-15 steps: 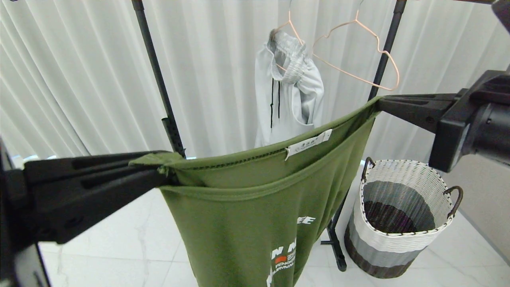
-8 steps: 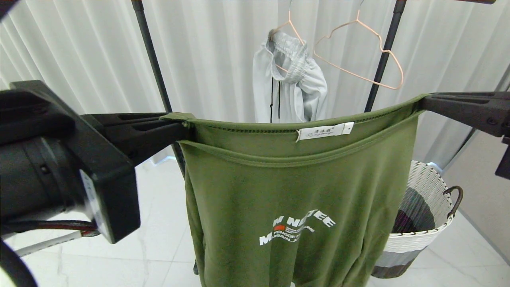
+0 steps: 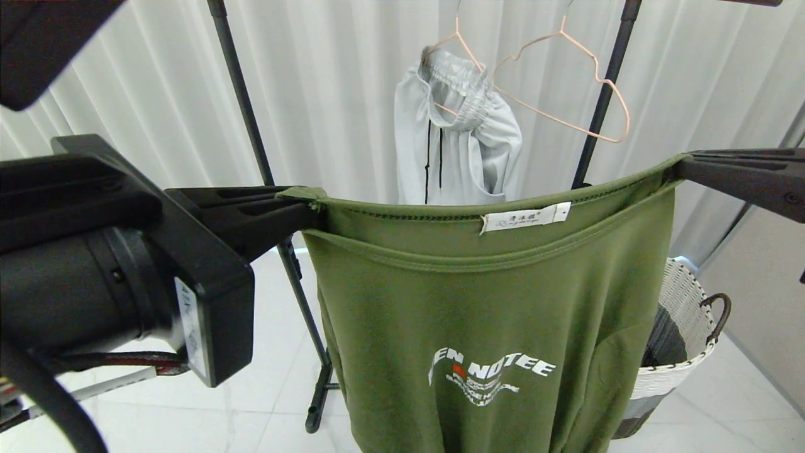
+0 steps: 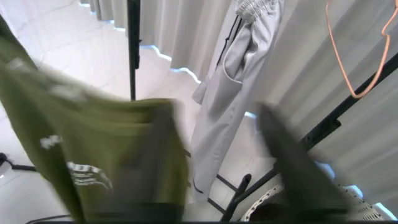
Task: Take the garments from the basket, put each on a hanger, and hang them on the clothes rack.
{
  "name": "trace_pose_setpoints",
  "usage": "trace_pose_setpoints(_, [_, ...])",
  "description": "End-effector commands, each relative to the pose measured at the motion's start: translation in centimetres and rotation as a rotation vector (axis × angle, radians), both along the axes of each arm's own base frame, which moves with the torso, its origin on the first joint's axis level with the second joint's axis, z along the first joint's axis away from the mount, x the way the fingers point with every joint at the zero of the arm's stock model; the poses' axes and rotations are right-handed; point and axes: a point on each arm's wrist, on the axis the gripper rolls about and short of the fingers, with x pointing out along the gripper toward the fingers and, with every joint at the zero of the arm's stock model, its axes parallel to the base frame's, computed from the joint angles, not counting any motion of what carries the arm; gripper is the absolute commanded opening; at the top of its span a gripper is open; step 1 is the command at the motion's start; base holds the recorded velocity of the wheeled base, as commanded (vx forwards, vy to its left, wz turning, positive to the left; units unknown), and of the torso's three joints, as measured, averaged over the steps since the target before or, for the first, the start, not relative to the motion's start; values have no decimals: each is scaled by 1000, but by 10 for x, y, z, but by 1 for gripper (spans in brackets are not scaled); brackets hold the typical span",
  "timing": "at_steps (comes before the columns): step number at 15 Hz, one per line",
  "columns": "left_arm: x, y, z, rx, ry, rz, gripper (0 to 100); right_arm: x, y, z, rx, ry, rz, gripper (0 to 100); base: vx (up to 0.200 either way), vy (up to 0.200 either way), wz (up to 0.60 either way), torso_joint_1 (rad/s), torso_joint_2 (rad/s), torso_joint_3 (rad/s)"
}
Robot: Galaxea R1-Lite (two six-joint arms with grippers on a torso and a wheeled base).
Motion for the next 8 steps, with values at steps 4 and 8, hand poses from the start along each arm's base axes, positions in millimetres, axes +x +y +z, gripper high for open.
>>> trace_pose_setpoints(4, [1,1,0,-1,2,10,0,-3,-4,1,5,-6,0,100,0,0,0,0,0,0])
trace_pose_setpoints(8, [10,9,-1,3,-1,80,0,-12,-16,-11,-6,0,5,100,0,0,0,0,0,0])
